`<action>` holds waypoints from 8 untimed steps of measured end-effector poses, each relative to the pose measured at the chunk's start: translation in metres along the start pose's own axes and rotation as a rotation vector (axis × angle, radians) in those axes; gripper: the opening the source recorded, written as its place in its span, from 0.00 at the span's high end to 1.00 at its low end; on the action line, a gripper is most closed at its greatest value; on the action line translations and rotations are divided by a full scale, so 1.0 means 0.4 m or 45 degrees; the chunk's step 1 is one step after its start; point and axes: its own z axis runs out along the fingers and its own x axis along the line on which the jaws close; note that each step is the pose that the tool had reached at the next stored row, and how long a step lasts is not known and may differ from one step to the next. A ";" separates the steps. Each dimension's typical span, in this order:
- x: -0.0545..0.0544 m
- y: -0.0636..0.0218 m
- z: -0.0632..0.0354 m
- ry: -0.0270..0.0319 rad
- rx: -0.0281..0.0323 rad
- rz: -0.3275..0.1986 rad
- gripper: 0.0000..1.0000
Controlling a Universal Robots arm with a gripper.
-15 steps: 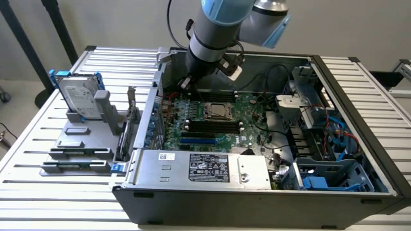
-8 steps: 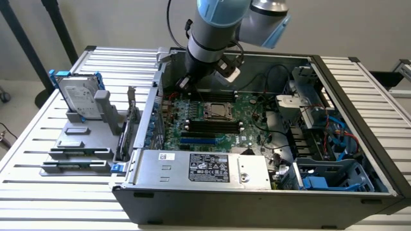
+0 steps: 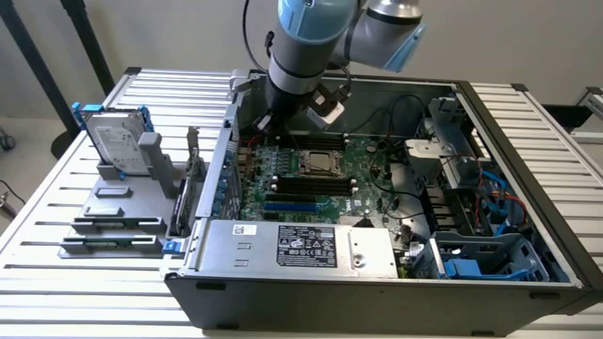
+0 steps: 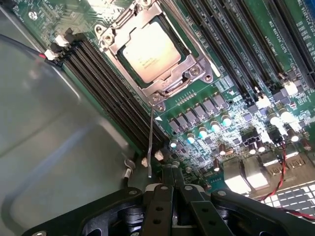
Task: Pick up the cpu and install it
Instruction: 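Install the first cpu locking lever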
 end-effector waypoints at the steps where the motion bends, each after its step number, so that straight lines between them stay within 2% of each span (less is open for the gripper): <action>1: -0.001 0.000 0.002 0.0040 -0.0022 0.010 0.89; 2: -0.002 0.001 0.004 0.0103 -0.0040 0.022 0.89; 6: -0.003 0.003 0.009 0.0474 -0.0041 0.069 0.89; 8: -0.003 0.003 0.009 0.0609 -0.0101 0.095 0.89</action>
